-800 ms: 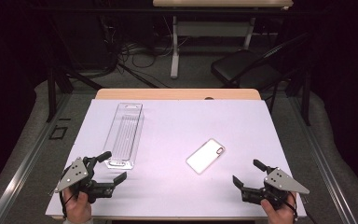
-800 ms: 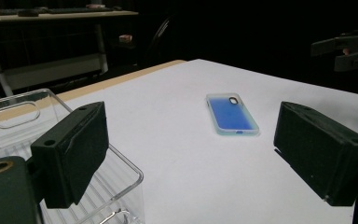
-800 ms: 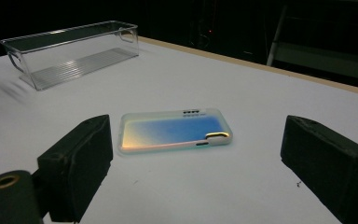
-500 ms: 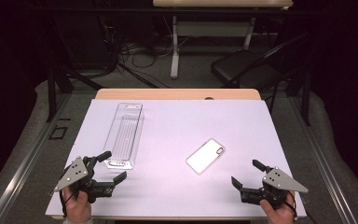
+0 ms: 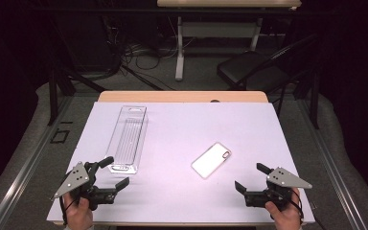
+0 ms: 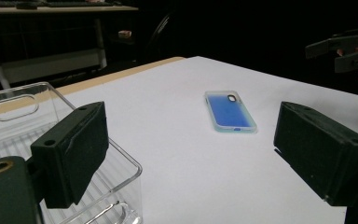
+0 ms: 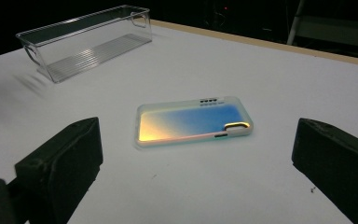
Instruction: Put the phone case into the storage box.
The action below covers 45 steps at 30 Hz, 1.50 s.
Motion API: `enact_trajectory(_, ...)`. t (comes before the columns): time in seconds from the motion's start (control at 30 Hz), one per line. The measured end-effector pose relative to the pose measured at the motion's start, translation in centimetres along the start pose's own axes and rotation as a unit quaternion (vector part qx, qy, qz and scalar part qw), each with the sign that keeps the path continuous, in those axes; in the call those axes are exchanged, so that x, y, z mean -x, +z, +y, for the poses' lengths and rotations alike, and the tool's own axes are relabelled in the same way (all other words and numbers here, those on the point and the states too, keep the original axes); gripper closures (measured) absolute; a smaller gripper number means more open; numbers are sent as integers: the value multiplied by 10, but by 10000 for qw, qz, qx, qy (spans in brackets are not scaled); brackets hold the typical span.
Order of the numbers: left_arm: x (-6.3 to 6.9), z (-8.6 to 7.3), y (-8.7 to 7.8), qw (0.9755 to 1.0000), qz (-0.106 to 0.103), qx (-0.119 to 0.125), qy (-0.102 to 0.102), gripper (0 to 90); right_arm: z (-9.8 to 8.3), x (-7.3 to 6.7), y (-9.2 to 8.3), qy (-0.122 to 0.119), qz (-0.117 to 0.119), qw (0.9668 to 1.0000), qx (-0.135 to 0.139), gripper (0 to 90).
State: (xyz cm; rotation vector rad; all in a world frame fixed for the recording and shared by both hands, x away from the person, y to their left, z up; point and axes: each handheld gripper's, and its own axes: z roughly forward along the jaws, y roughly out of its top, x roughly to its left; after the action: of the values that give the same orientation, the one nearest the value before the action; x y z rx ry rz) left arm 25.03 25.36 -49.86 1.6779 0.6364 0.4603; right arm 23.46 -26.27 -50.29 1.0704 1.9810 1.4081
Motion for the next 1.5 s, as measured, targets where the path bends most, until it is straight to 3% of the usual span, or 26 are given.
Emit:
enact_trajectory(0.4,0,-1,-2,10000,15,-24,-61,104,20,-2,13,136,79,9993,-335,4)
enact_trajectory(0.97,0,-2,-3,9999,56,-47,-97,104,45,-5,30,-141,173,9982,-559,108)
enact_trajectory(1.2,0,-2,-3,9999,42,-63,-93,104,53,-8,41,-253,374,9948,-914,152)
enact_trajectory(1.5,-1,-2,-4,9999,41,-90,-93,104,63,-9,50,-314,409,9911,-1227,229)
